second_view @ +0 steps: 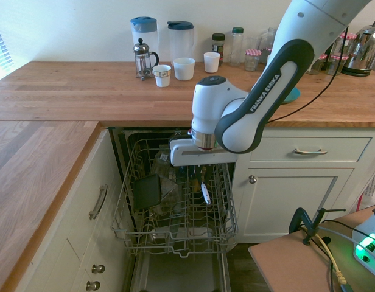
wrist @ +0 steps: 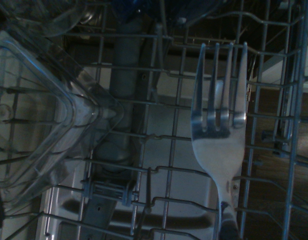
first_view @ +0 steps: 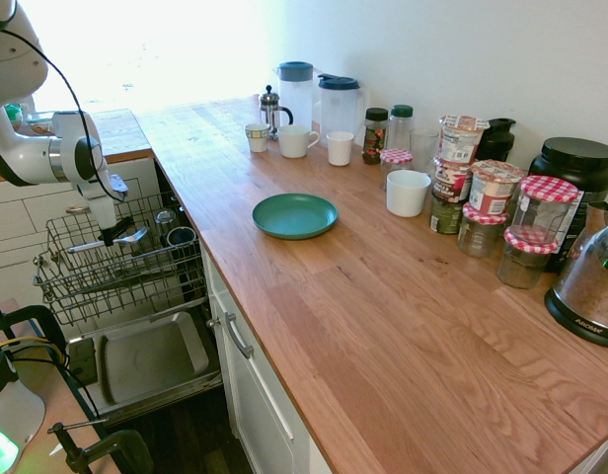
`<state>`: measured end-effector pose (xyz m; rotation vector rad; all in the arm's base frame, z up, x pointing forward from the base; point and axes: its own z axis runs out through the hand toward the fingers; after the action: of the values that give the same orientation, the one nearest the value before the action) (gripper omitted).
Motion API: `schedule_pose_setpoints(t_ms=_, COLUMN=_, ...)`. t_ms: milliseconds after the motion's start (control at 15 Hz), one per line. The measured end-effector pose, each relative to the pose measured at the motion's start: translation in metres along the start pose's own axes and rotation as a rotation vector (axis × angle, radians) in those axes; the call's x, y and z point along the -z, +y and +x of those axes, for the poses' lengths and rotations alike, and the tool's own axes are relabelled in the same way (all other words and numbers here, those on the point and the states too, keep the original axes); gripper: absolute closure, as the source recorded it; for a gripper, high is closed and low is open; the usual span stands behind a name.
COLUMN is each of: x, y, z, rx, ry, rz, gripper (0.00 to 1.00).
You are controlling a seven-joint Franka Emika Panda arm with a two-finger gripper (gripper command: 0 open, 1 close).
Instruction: Put the fork in the dishwasher
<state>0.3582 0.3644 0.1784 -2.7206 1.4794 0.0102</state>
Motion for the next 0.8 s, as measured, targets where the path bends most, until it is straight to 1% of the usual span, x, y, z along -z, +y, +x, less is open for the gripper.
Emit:
schedule_pose_setpoints(t_ms=333, x=-0.034, y=-0.008, z=0.004, rx=-0.020, ry=-0.017, rz=-0.020, gripper=1.00)
schedule_pose_setpoints(t_ms=600, x=-0.056, y=-0.007, z=0.017, rx=-0.031, ry=-0.027, rz=-0.024, gripper=1.00)
schedule_pose_setpoints(t_ms=667, x=-0.061, y=-0.007, z=0.020, rx=-0.030, ry=-0.030, rz=-0.030, gripper=0.00)
schedule_pose_setpoints(t_ms=800, x=-0.069, y=-0.011, z=0.023, rx=-0.028, ry=-0.035, rz=-0.036, gripper=0.00)
